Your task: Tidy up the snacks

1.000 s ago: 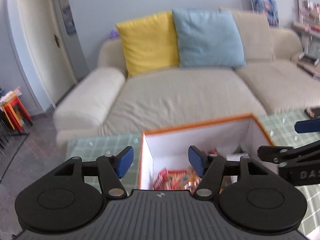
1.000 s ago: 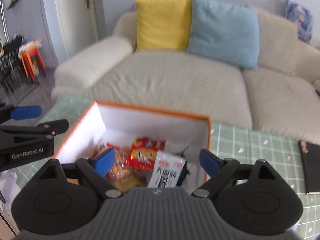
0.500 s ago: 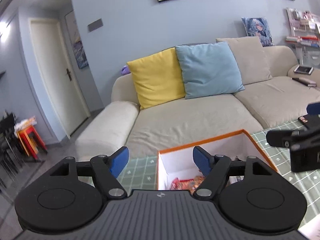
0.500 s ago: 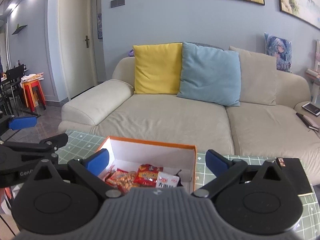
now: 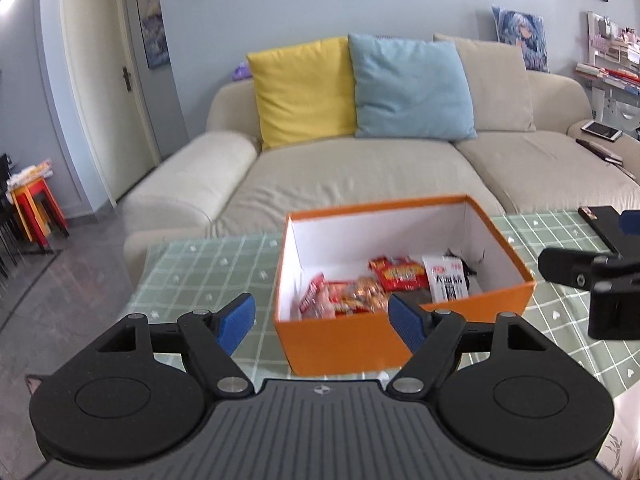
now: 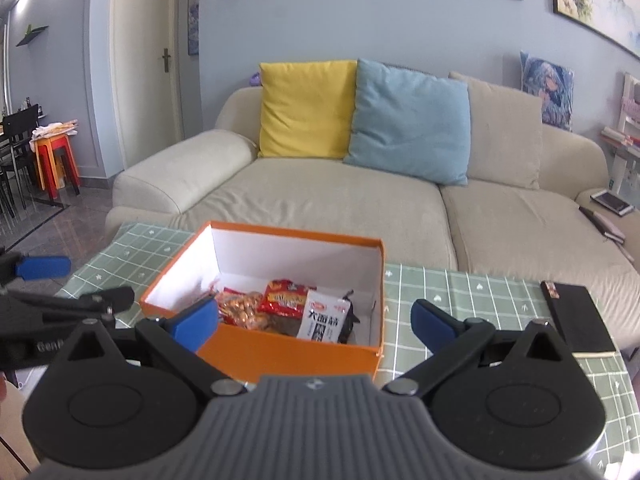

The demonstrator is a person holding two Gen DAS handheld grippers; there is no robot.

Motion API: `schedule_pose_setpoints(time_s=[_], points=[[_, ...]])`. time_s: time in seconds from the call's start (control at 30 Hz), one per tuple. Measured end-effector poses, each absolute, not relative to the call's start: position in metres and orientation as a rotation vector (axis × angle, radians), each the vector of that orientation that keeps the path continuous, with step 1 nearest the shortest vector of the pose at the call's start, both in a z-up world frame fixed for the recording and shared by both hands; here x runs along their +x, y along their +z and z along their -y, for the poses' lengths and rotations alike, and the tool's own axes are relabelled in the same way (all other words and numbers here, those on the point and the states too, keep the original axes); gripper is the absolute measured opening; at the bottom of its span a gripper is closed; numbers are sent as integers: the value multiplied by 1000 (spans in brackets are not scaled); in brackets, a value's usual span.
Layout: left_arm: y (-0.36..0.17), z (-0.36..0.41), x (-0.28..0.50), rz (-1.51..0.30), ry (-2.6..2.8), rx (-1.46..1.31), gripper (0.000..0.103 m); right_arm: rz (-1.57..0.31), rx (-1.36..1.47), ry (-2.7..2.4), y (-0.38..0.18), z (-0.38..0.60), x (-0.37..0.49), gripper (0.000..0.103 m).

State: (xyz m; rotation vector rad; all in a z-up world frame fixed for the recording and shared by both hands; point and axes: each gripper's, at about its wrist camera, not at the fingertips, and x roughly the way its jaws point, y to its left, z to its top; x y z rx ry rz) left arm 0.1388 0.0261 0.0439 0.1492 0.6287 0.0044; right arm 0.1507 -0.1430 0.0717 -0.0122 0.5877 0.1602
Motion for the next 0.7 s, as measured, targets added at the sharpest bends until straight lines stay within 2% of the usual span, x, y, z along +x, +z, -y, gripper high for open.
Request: schedule_pose_setpoints(time_s=[0.7], points=[[21,-17,150,-712,14,157,89,-673,10,157,38,148,176,99]])
